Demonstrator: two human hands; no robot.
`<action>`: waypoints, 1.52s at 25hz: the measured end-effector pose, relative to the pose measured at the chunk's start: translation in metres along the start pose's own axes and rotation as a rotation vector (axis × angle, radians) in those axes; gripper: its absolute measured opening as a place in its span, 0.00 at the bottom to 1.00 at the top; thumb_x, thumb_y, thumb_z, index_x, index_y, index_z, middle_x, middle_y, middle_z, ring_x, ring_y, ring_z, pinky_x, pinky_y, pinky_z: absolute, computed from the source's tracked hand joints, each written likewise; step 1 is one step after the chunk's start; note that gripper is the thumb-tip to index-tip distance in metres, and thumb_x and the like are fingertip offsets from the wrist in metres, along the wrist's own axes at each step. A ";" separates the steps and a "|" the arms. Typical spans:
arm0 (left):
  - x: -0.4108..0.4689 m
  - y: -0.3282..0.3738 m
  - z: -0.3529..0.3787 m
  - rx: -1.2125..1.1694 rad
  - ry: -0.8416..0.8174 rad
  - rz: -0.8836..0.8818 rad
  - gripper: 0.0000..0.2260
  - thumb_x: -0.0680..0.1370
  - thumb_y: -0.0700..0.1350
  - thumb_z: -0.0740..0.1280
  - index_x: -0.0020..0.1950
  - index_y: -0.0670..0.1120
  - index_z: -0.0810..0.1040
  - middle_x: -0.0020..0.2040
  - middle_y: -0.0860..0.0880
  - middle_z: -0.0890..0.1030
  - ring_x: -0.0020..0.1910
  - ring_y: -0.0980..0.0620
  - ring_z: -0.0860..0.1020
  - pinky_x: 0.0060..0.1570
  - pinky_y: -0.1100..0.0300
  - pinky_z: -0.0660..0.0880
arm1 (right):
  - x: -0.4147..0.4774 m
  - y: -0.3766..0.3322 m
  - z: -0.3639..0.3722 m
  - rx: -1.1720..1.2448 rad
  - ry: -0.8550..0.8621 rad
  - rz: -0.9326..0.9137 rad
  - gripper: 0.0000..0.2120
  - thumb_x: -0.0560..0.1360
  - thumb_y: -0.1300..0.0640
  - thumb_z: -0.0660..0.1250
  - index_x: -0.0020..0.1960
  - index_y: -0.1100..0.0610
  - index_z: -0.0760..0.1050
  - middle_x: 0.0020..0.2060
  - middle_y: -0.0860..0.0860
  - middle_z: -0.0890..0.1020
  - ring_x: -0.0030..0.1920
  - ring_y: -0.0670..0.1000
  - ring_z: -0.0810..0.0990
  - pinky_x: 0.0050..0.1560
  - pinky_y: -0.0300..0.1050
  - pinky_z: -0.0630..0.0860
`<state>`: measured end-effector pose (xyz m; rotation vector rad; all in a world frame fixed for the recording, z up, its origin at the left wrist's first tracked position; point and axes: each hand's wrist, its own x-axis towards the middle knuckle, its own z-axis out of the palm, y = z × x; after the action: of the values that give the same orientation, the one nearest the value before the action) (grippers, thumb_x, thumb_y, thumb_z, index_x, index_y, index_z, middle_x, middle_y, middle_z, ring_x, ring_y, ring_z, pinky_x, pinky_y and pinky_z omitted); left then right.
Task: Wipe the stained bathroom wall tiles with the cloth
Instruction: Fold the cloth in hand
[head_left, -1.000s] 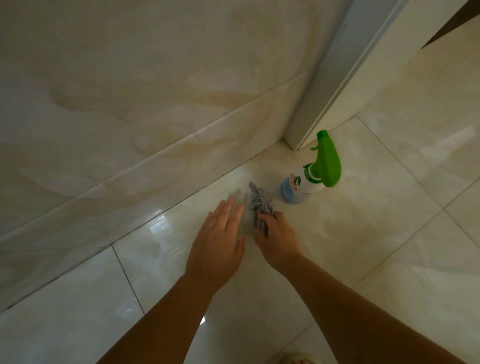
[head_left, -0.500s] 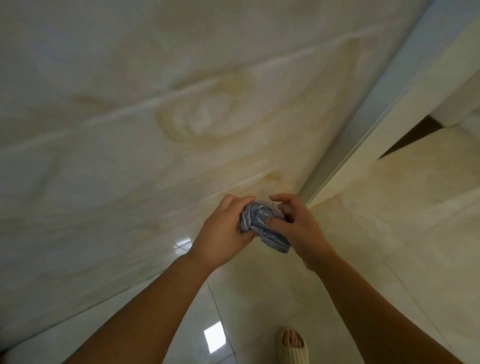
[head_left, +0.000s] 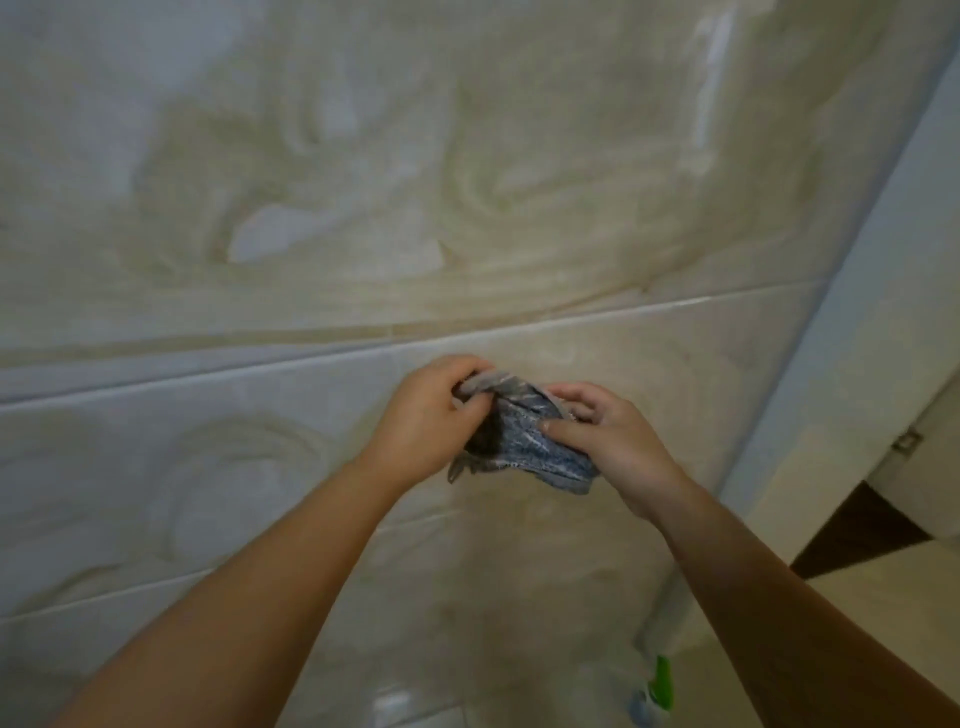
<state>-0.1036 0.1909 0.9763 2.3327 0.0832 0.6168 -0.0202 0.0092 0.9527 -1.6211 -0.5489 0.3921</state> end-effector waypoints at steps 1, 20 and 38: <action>0.003 0.011 -0.019 -0.042 0.046 -0.030 0.05 0.78 0.39 0.66 0.48 0.47 0.80 0.43 0.50 0.81 0.43 0.53 0.78 0.44 0.58 0.76 | 0.001 -0.018 0.006 -0.040 -0.015 -0.028 0.10 0.73 0.64 0.72 0.51 0.51 0.79 0.47 0.51 0.85 0.44 0.47 0.84 0.42 0.41 0.80; -0.026 0.041 -0.144 -0.733 -0.286 -0.403 0.13 0.70 0.49 0.76 0.50 0.44 0.81 0.47 0.47 0.84 0.50 0.51 0.80 0.58 0.56 0.75 | 0.010 -0.191 0.074 0.911 -0.286 0.118 0.21 0.76 0.51 0.63 0.58 0.68 0.76 0.55 0.65 0.81 0.49 0.62 0.84 0.47 0.63 0.79; -0.003 0.077 -0.272 -0.737 0.205 -0.682 0.13 0.79 0.52 0.67 0.39 0.45 0.76 0.32 0.48 0.78 0.25 0.51 0.77 0.27 0.62 0.76 | 0.024 -0.250 0.046 -0.048 0.170 -0.096 0.09 0.73 0.61 0.73 0.49 0.62 0.77 0.39 0.59 0.80 0.34 0.54 0.80 0.30 0.47 0.82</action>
<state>-0.2387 0.3035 1.1981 1.3964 0.6080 0.4276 -0.0563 0.0782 1.1955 -1.6496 -0.5083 0.1686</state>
